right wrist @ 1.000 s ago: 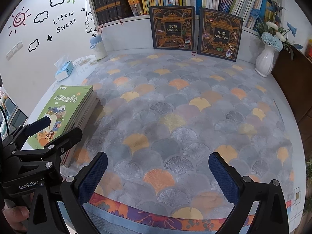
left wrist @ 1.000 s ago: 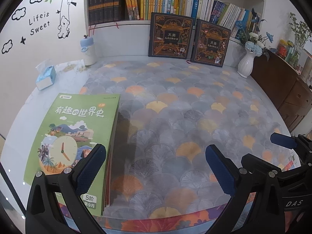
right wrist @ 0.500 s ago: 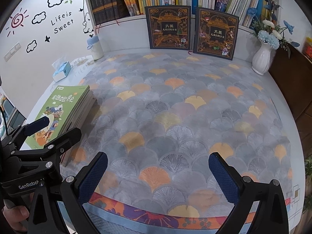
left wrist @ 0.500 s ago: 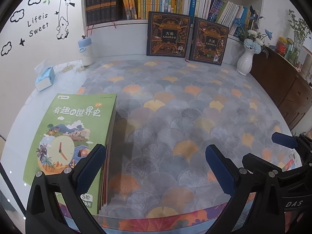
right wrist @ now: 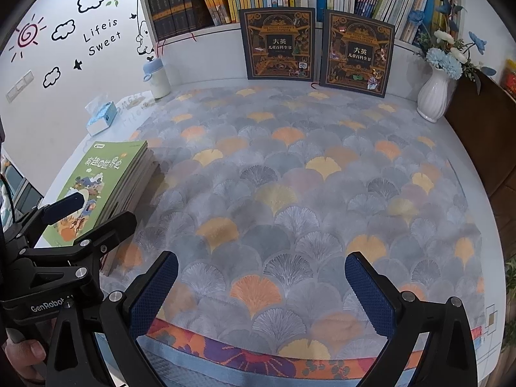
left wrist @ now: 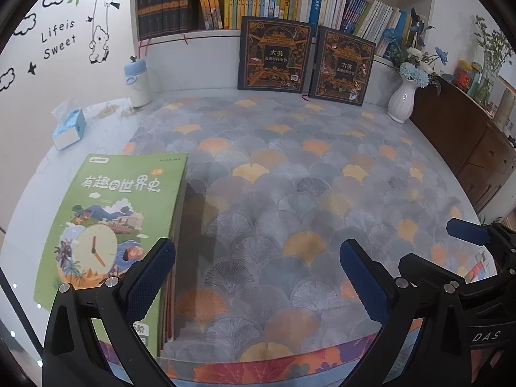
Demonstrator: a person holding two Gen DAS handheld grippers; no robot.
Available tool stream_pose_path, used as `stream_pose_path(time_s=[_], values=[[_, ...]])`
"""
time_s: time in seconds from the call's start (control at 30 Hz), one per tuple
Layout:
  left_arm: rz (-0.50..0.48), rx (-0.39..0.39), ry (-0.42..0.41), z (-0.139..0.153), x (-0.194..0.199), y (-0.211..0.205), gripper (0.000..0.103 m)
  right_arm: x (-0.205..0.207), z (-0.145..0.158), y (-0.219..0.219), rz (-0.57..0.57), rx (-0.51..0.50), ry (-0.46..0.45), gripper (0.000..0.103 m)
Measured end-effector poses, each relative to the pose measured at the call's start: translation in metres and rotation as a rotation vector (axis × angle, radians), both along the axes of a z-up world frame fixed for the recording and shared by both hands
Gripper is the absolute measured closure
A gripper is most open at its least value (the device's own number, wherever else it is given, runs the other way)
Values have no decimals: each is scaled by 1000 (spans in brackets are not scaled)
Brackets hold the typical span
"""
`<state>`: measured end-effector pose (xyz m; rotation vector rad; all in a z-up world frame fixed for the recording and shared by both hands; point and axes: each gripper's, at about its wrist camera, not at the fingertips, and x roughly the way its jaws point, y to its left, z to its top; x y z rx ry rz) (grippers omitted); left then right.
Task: Organize books
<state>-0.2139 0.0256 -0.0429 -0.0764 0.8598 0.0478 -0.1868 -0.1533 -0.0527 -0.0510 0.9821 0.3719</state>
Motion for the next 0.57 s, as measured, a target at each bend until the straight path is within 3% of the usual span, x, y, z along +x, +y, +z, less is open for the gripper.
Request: stream_pose_path(time_s=[0.27, 0.57], values=[[1, 23, -13, 0, 0, -6, 1, 1, -3, -3, -1, 13, 8, 0], [-7, -32, -19, -1, 1, -13, 1, -1, -13, -12, 5, 33, 20, 0]])
